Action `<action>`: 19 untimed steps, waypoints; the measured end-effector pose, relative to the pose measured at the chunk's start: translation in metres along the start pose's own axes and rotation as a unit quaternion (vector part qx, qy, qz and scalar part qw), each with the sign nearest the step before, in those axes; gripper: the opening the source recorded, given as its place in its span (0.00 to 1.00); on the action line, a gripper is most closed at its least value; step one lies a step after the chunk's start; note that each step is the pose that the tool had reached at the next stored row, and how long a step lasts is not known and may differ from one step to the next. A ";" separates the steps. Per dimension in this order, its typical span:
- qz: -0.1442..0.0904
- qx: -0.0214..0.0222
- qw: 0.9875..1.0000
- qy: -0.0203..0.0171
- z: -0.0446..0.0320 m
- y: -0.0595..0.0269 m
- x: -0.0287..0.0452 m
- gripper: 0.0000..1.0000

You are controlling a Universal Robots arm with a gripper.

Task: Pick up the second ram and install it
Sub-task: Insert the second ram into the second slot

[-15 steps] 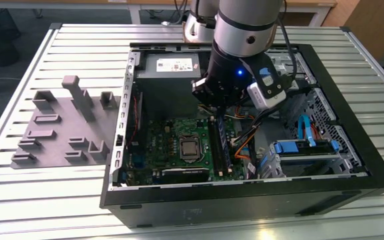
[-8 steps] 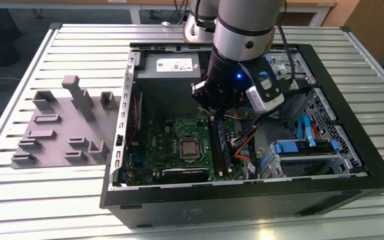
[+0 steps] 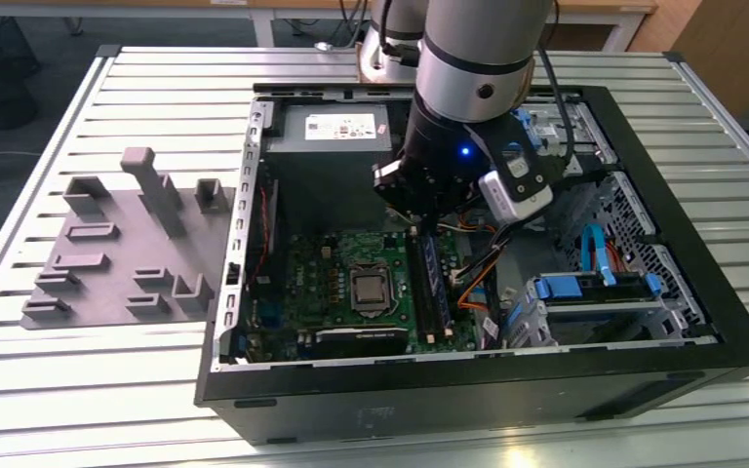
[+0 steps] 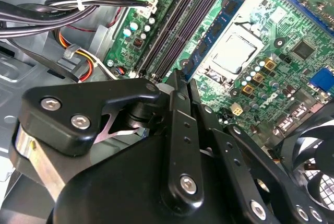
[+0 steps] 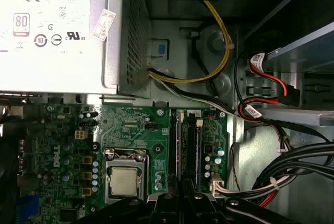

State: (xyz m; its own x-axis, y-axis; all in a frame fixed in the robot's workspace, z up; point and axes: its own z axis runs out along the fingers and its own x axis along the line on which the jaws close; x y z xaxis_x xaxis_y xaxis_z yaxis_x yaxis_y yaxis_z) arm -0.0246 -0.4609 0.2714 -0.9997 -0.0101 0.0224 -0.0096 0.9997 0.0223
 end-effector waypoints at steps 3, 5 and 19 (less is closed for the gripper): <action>0.000 0.000 1.000 0.000 0.0001 0.0000 0.0000 0.14; 0.000 0.000 1.000 0.000 0.0004 0.0000 0.0000 0.14; 0.002 0.000 1.000 0.002 0.0153 -0.0037 -0.0005 0.14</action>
State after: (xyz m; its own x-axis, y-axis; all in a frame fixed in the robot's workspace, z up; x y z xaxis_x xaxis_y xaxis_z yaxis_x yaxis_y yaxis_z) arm -0.0244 -0.4643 0.2559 -0.9996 -0.0053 0.0262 -0.0047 0.9997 0.0224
